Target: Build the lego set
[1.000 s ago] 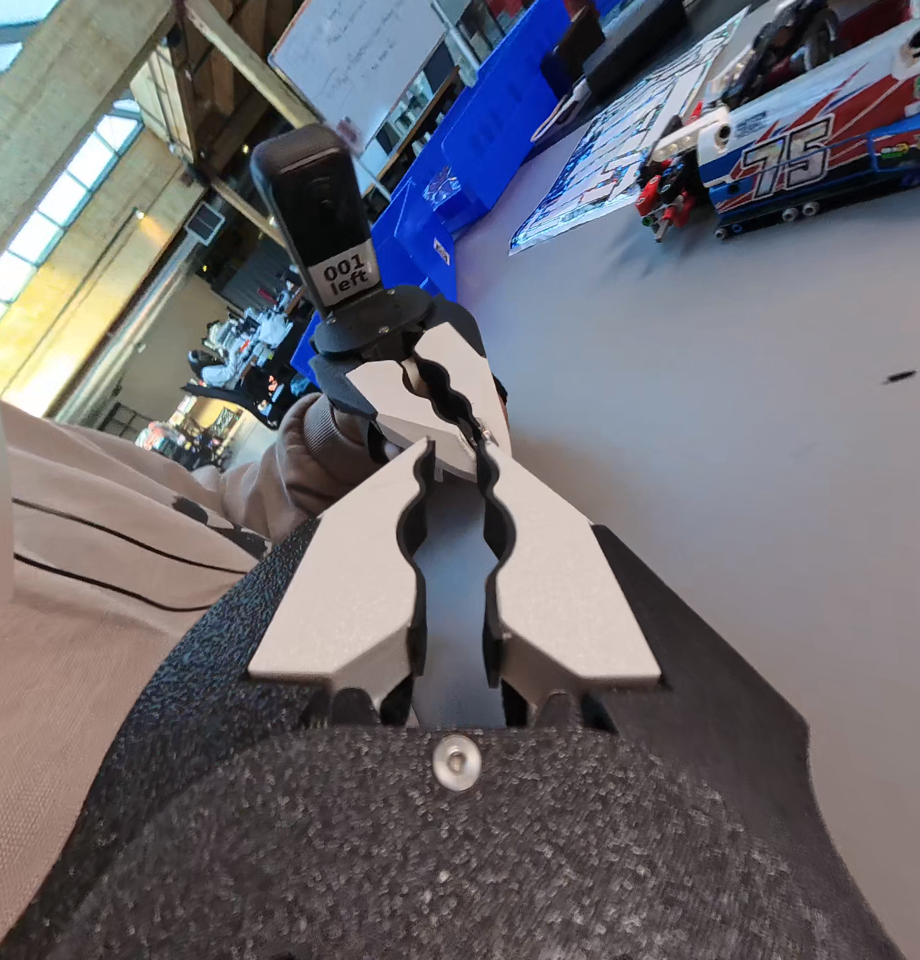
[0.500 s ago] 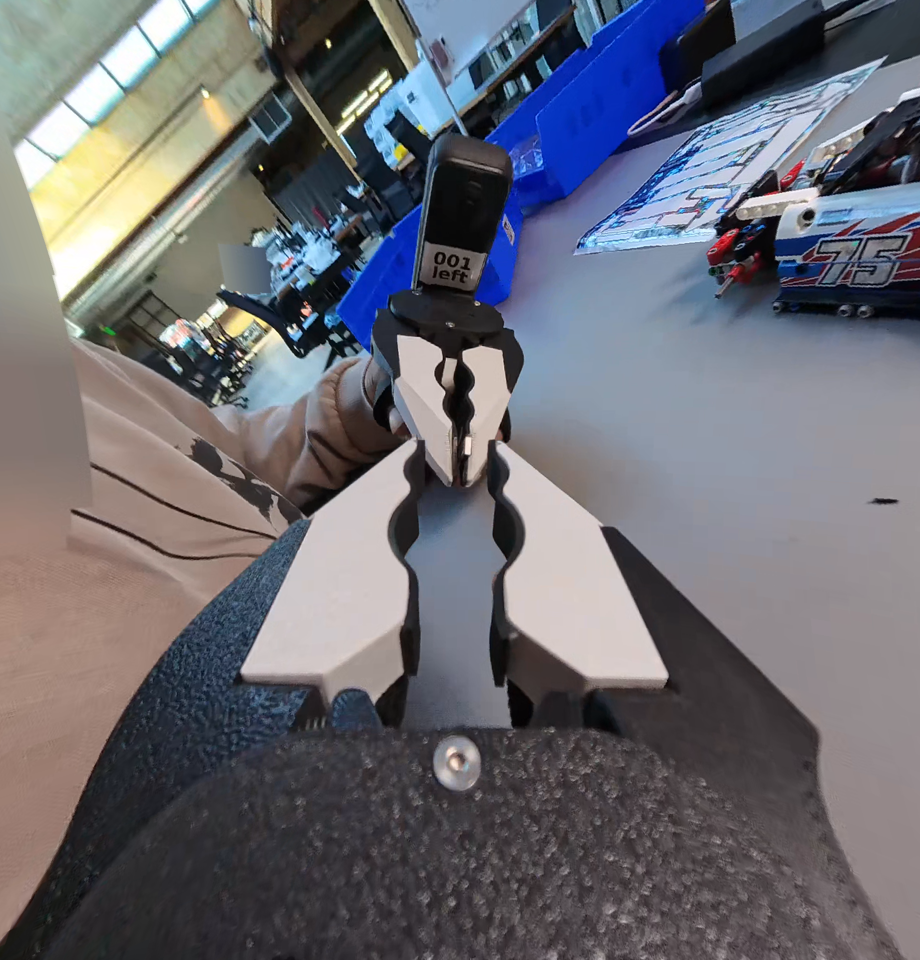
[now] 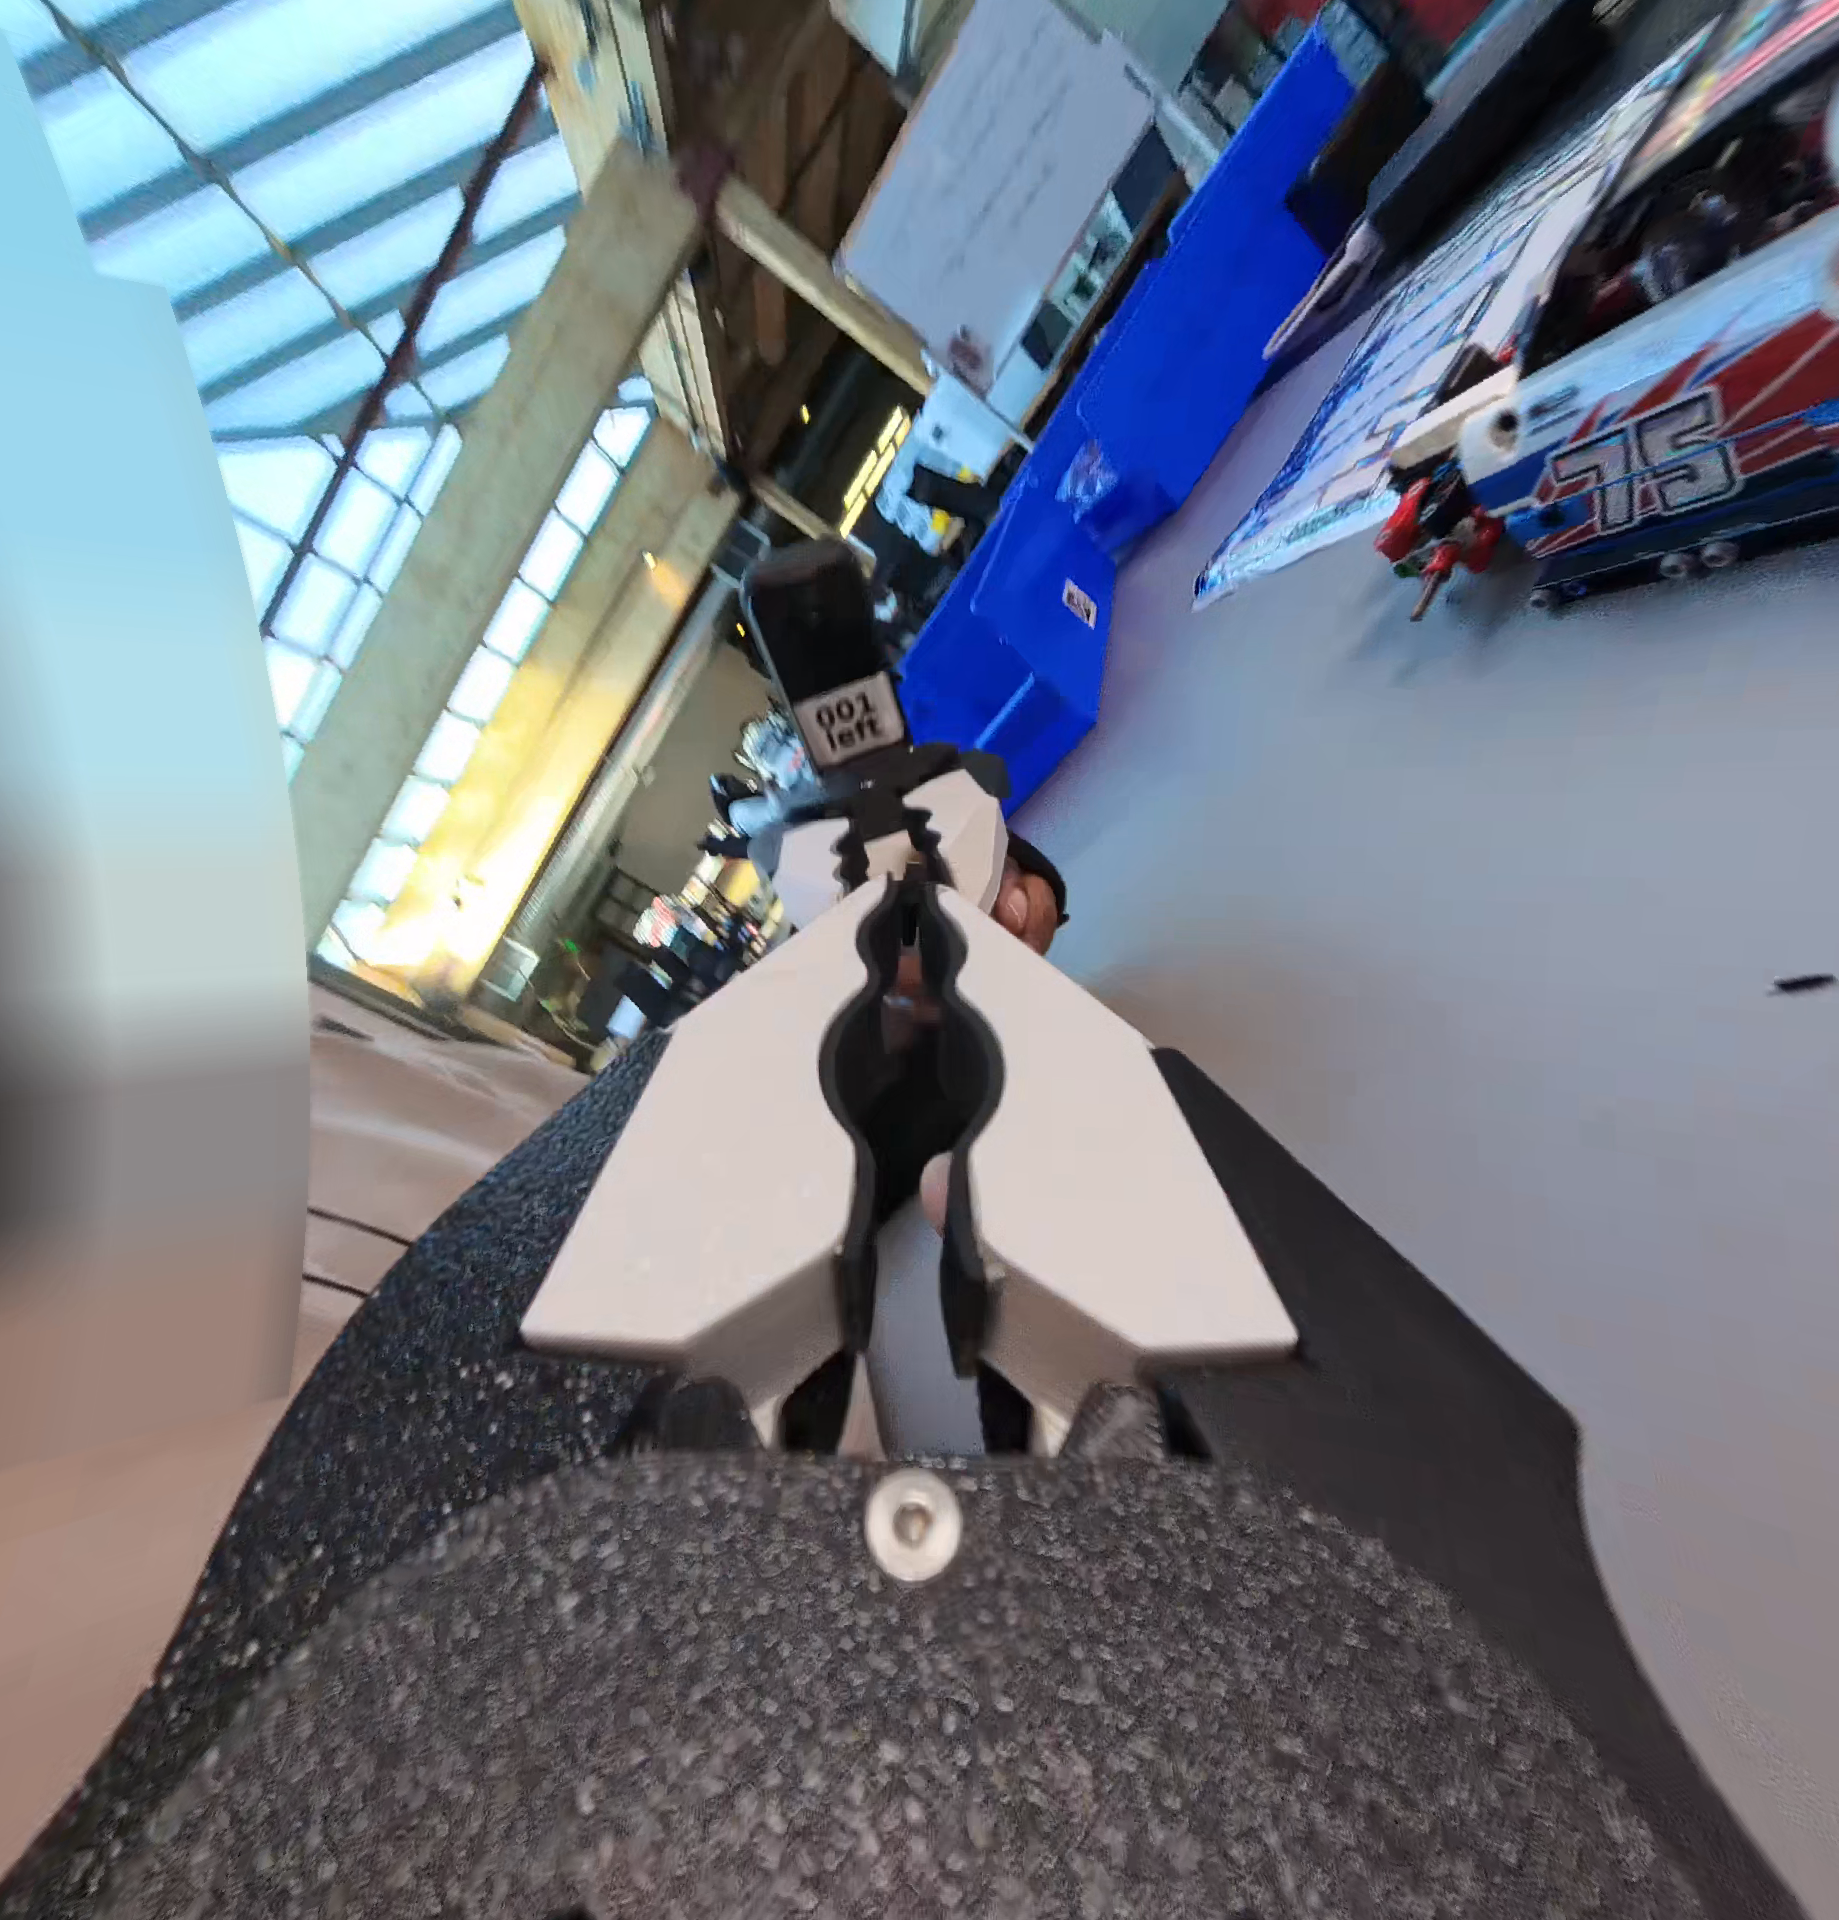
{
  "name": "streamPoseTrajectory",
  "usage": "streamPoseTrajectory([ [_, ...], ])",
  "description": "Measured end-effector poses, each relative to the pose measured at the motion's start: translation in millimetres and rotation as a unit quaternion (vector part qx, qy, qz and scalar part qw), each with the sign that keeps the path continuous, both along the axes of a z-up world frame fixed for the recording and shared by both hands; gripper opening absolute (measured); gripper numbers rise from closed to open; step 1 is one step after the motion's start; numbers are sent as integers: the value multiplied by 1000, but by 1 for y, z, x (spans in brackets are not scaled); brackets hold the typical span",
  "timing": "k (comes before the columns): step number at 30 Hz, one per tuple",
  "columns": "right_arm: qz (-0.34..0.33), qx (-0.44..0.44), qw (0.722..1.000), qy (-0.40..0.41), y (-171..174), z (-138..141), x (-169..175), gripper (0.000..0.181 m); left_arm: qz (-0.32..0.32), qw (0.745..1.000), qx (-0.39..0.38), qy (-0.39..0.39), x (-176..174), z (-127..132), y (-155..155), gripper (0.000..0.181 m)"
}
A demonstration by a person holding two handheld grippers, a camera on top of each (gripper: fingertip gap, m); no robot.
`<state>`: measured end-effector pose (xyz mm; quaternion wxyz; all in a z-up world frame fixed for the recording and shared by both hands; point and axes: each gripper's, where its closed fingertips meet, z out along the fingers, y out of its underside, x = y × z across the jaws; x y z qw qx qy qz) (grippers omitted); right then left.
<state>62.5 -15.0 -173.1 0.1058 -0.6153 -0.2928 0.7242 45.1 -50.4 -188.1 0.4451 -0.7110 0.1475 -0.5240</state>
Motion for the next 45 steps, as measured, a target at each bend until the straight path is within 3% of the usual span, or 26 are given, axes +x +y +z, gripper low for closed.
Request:
streamPoseTrajectory([
  [3,-36,-104,993,37,17,7,3,0,65,995,53,46,-7,7,10,33],
  [7,-40,-185,979,70,9,10,-4,0,128,973,137,134,4,19,24,39],
  [8,-37,-195,977,75,6,11,-6,0,138,964,158,166,7,21,26,34],
  [10,-33,-199,976,83,1,14,-8,0,146,947,188,215,10,22,28,5],
  [11,-33,-200,975,88,1,15,-7,0,146,943,197,225,11,24,27,5],
  [14,-29,-153,983,95,1,21,-2,2,138,953,185,196,11,29,23,5],
  [16,-36,-113,988,99,10,25,7,16,133,963,176,157,9,35,19,5],
  [19,-41,-56,994,82,17,26,14,21,127,968,171,130,7,39,15,5],
  [24,17,-24,998,55,-10,28,1,26,112,970,172,133,15,39,13,5],
  [25,25,-20,998,55,-14,29,-2,23,109,969,173,135,16,39,12,5],
  [26,30,-8,998,51,-17,28,-4,3,113,969,172,139,15,38,13,5],
  [35,68,-36,996,48,-17,19,-2,0,89,971,160,155,17,23,12,5],
  [40,31,-57,998,10,-2,0,-9,0,134,930,202,277,7,9,23,29],
  [43,29,-62,998,-7,0,-10,-15,0,132,898,211,362,0,-6,32,5],
  [45,22,-54,998,-28,4,-17,-17,0,114,892,202,387,-3,-13,35,5],
])
